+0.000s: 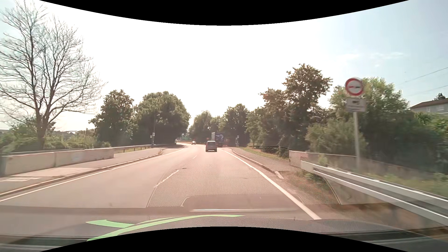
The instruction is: Follow the waypoints while adhering to traffic rules and regulations
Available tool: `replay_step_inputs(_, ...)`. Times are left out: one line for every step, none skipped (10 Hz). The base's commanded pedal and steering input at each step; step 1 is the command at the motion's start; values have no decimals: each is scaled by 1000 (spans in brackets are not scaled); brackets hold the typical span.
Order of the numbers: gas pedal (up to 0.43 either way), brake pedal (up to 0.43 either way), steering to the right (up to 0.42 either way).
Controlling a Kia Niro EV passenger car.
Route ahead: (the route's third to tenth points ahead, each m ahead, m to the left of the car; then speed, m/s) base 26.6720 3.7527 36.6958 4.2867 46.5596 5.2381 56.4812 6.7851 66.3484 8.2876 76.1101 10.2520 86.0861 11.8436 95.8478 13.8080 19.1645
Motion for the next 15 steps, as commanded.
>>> replay_step_inputs(0,171,-18)
replay_step_inputs(0,171,-17)
replay_step_inputs(0,165,-17)
replay_step_inputs(0,159,-16)
replay_step_inputs(0,165,-16)
replay_step_inputs(0,165,-16)
replay_step_inputs(0,177,-16)
replay_step_inputs(0,177,-16)
replay_step_inputs(0,177,-16)
replay_step_inputs(0,177,-16)
replay_step_inputs(0,177,-16)
replay_step_inputs(0,177,-17)
replay_step_inputs(0,177,-19)
replay_step_inputs(0,177,-18)
replay_step_inputs(0,177,-18)
